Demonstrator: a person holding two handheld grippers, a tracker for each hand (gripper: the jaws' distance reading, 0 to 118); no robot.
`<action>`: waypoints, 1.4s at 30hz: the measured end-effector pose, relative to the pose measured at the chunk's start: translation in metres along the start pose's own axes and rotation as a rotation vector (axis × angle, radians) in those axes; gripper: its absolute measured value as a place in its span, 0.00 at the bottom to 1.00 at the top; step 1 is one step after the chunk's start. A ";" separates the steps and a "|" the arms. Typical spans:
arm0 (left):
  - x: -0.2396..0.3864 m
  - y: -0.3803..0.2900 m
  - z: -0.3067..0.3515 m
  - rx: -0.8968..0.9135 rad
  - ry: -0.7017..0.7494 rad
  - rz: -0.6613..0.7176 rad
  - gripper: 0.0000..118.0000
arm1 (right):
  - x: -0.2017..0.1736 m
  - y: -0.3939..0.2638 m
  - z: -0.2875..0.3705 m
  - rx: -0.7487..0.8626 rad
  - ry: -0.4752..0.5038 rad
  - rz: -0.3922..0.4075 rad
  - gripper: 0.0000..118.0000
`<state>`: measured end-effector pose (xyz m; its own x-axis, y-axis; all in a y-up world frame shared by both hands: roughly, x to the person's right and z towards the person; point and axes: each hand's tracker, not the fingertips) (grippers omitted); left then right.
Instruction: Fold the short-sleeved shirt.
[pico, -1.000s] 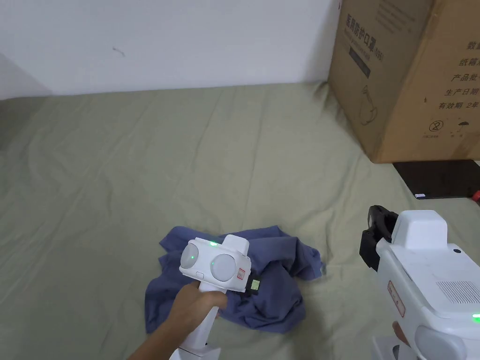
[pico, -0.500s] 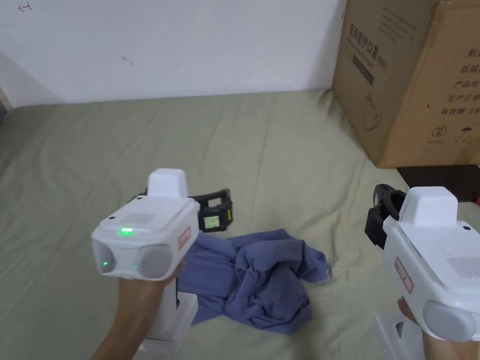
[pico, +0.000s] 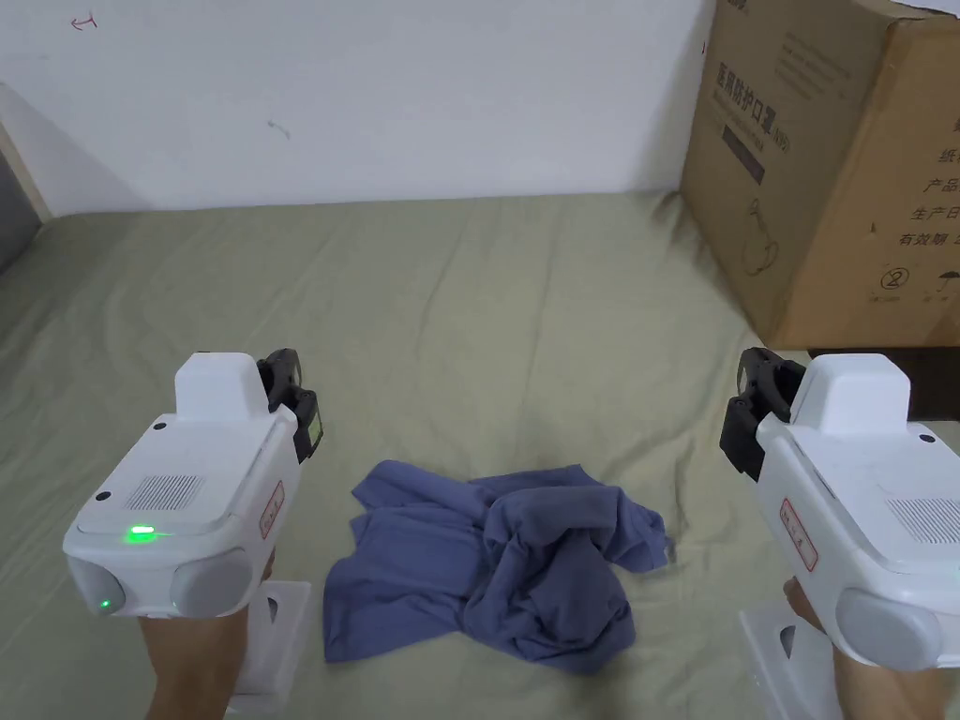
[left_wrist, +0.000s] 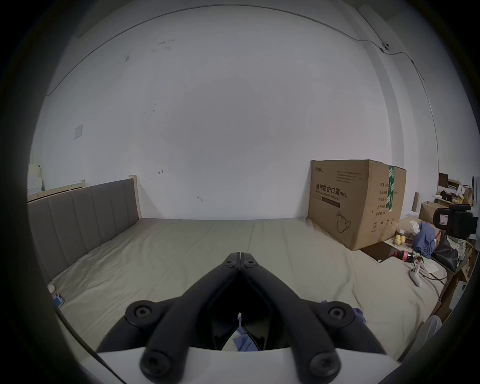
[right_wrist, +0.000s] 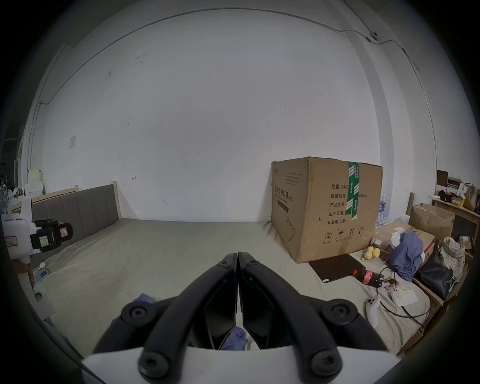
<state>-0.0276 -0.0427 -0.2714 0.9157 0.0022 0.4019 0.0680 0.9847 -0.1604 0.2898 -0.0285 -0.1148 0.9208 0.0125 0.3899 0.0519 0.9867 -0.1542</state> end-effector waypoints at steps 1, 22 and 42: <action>-0.002 -0.001 0.000 -0.009 -0.007 0.004 0.00 | 0.000 0.000 0.000 0.000 0.001 0.001 0.00; -0.016 -0.144 -0.073 -0.797 -0.037 0.197 0.00 | 0.004 -0.024 -0.014 -0.075 -0.002 -0.009 0.00; 0.005 -0.189 -0.079 -0.872 0.038 0.012 0.03 | 0.012 -0.053 -0.043 -0.182 -0.017 -0.014 0.00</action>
<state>-0.0041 -0.2429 -0.3103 0.9299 -0.0092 0.3678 0.3227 0.5003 -0.8034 0.3151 -0.0875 -0.1413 0.9128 0.0030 0.4083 0.1355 0.9410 -0.3099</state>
